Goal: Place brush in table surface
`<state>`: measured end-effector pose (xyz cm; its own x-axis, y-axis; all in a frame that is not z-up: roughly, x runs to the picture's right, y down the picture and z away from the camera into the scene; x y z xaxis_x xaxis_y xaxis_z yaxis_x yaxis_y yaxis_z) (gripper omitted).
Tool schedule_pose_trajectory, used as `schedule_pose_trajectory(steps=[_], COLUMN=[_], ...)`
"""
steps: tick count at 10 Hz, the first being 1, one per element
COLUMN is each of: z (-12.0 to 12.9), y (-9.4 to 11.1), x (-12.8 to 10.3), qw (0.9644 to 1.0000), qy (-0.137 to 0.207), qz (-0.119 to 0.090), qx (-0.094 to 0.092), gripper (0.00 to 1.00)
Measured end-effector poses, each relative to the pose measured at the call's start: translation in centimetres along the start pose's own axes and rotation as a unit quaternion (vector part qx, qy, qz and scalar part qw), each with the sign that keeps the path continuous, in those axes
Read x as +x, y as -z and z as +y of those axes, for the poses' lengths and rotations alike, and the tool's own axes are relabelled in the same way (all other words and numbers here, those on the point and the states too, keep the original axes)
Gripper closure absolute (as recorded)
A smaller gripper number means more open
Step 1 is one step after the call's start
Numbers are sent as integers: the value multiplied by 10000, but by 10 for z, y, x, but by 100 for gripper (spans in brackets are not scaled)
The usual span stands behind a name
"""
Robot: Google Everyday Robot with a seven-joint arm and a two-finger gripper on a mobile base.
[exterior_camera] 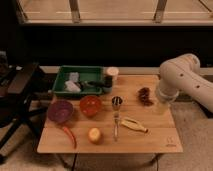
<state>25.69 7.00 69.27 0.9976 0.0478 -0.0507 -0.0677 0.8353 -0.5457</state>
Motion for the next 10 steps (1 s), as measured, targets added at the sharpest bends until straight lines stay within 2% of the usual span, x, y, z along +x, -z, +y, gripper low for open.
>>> schedule_pose_trajectory(steps=[2, 4, 5, 9, 10], z=[-25, -59, -73, -77, -79], y=[8, 24, 33, 35, 36], x=[-43, -67, -72, -75, -78], qw=[9998, 9970, 9946, 9935, 9921], qy=[-55, -394, -557, -612, -650], qz=[-167, -585, -765, -852, -962], qx=[69, 312, 421, 452, 465], gripper=[35, 35, 35, 35, 35])
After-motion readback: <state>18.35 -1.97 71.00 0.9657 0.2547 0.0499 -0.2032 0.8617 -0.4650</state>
